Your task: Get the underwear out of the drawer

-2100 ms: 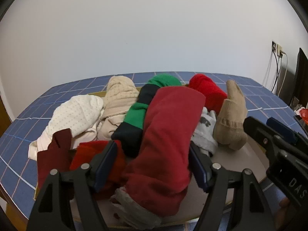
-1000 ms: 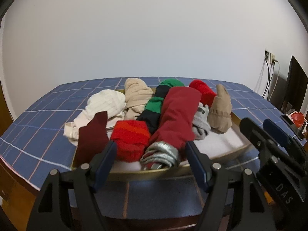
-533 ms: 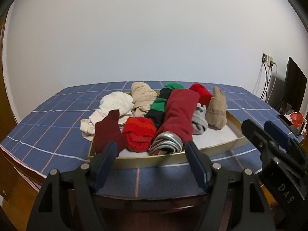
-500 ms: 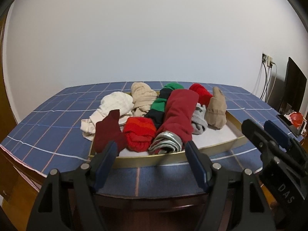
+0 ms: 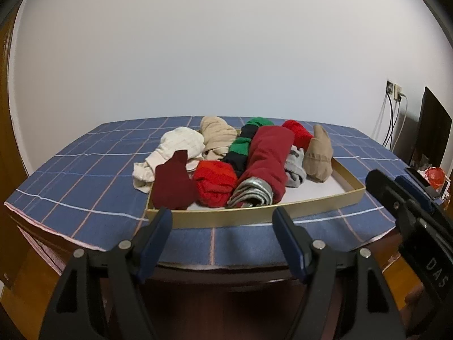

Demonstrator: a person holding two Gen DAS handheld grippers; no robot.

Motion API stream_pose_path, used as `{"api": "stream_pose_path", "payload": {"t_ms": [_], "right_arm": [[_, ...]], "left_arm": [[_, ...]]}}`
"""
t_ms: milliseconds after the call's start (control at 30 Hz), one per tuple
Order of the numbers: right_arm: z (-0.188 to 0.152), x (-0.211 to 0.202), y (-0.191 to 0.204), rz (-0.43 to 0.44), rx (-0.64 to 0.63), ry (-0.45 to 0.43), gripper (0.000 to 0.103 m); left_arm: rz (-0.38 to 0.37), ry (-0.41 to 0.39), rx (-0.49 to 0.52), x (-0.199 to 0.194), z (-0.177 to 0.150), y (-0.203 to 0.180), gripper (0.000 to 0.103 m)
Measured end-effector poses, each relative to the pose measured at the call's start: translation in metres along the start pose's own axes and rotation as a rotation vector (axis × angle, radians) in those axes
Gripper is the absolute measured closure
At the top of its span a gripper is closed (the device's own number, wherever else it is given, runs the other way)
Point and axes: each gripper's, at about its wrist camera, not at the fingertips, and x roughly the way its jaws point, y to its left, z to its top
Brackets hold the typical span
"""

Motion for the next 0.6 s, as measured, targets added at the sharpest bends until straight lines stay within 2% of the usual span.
{"api": "stream_pose_path", "payload": {"t_ms": [200,600], "right_arm": [[0.001,-0.014,0.005,0.011,-0.005,0.007,0.035],[0.001,-0.055,0.020,0.018,-0.028,-0.015,0.035]], "left_arm": [[-0.011,0.019,0.000,-0.012,-0.004,0.002,0.029],[-0.004,-0.007,0.031,-0.050,-0.016,0.006,0.029]]}}
